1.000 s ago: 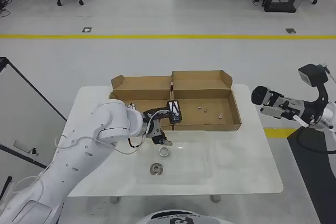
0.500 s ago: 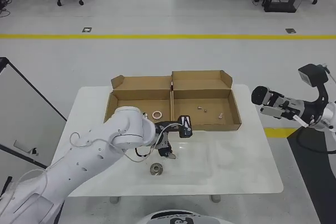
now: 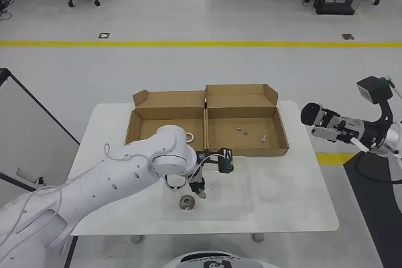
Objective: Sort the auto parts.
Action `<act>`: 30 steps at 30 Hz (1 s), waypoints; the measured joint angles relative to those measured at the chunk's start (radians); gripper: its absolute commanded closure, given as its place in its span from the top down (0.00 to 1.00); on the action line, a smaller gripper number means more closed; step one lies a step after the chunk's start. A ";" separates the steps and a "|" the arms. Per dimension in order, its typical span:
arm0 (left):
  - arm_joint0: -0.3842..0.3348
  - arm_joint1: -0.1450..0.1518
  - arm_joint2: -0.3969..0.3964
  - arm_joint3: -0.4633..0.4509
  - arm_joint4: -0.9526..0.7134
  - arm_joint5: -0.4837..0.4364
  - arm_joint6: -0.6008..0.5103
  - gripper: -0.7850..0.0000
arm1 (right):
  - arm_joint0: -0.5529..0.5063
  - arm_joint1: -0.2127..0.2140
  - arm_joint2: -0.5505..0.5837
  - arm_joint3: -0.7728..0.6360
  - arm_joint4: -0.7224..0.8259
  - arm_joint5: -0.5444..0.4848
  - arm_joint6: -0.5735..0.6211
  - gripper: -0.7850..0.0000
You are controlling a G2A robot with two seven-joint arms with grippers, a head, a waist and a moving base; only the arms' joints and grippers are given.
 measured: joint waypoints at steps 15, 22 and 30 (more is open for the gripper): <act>-0.056 -0.017 0.120 0.069 0.083 -0.003 0.003 0.45 | 0.000 0.000 0.000 0.000 0.000 0.000 0.000 1.00; -0.047 -0.038 0.139 0.097 0.164 0.006 0.022 0.41 | 0.000 0.000 0.000 0.000 0.000 0.000 0.000 1.00; -0.030 -0.069 0.160 0.145 0.225 0.013 0.061 0.41 | 0.000 0.000 0.000 0.000 0.000 0.000 0.000 1.00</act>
